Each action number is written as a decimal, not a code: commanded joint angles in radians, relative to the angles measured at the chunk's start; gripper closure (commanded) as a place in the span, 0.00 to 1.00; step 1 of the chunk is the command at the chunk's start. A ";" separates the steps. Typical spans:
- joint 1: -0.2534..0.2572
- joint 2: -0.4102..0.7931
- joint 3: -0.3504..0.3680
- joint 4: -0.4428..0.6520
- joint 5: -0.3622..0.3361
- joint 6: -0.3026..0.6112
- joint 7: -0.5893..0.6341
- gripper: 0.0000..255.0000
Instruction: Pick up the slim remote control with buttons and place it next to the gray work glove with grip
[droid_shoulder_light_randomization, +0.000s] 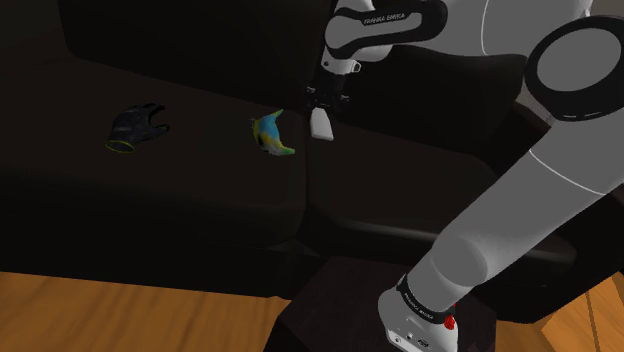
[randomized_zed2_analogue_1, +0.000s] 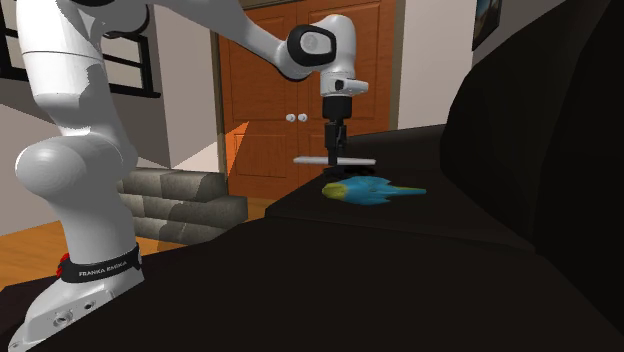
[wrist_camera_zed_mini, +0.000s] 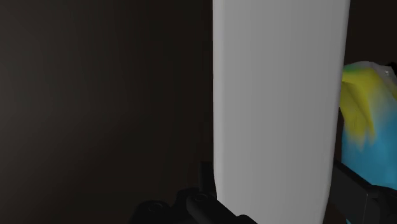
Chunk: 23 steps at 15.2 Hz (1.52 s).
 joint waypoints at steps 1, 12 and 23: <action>0.015 0.027 0.017 0.038 0.001 -0.011 0.032 1.00; 0.135 0.296 0.113 0.386 -0.030 -0.097 0.251 1.00; 0.284 0.669 0.145 0.937 -0.089 -0.282 0.405 1.00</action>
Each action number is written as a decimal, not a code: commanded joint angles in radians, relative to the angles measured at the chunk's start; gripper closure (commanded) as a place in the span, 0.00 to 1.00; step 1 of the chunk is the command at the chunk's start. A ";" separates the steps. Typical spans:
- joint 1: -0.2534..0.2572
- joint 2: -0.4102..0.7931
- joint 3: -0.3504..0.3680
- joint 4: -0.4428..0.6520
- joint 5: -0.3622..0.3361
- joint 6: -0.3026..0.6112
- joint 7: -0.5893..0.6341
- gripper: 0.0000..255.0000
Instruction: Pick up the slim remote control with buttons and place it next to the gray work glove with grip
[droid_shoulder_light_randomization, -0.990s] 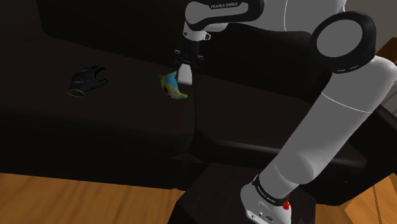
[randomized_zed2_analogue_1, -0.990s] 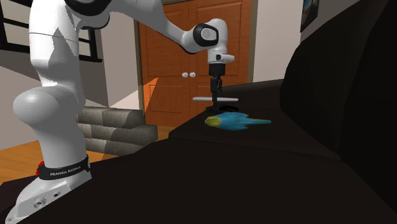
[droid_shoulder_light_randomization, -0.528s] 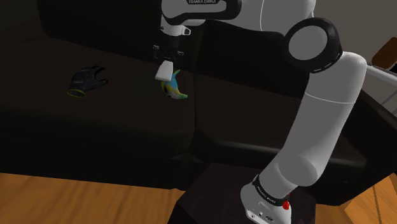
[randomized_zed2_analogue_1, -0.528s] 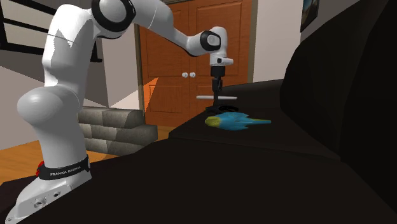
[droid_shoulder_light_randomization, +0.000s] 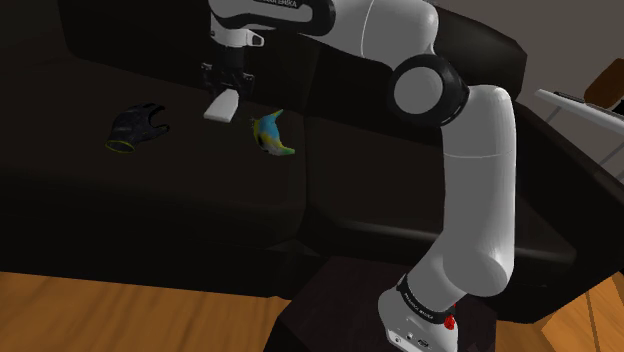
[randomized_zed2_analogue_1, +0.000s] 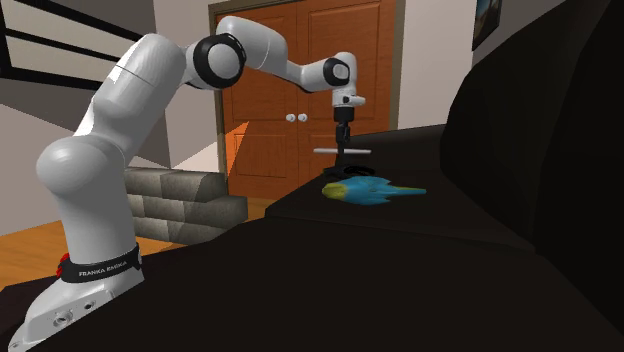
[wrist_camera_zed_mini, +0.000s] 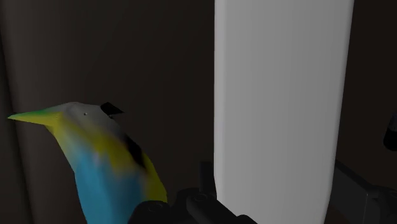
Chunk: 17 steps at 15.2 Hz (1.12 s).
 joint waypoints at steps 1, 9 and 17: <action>0.005 0.022 -0.001 0.015 -0.003 0.008 0.005 1.00; -0.002 0.017 -0.002 -0.101 -0.004 0.118 0.010 1.00; -0.005 0.032 -0.004 -0.185 -0.008 0.217 0.015 1.00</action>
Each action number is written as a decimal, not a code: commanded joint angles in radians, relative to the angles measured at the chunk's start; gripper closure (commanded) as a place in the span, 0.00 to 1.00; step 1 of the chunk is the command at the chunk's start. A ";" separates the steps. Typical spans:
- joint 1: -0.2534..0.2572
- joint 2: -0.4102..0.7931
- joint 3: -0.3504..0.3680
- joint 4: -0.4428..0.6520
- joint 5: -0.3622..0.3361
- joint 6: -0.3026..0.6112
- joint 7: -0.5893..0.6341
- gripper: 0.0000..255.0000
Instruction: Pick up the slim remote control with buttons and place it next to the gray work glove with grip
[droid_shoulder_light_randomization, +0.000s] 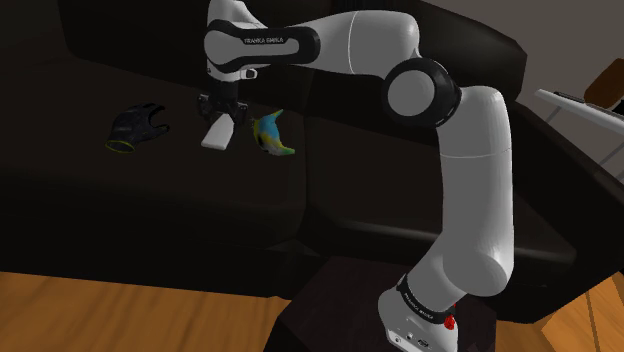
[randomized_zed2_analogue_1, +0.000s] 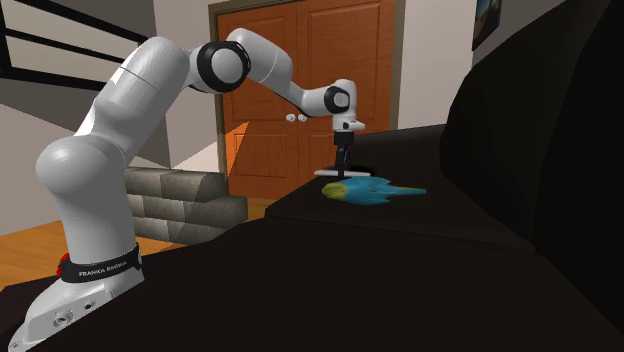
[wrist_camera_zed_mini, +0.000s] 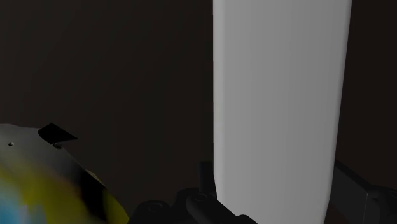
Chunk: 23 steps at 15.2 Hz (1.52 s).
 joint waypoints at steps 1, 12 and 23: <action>-0.002 0.002 -0.001 -0.022 -0.001 0.025 0.001 1.00; -0.002 0.024 -0.003 -0.066 -0.005 0.090 0.004 1.00; 0.000 0.000 0.000 -0.002 0.000 0.003 0.000 0.00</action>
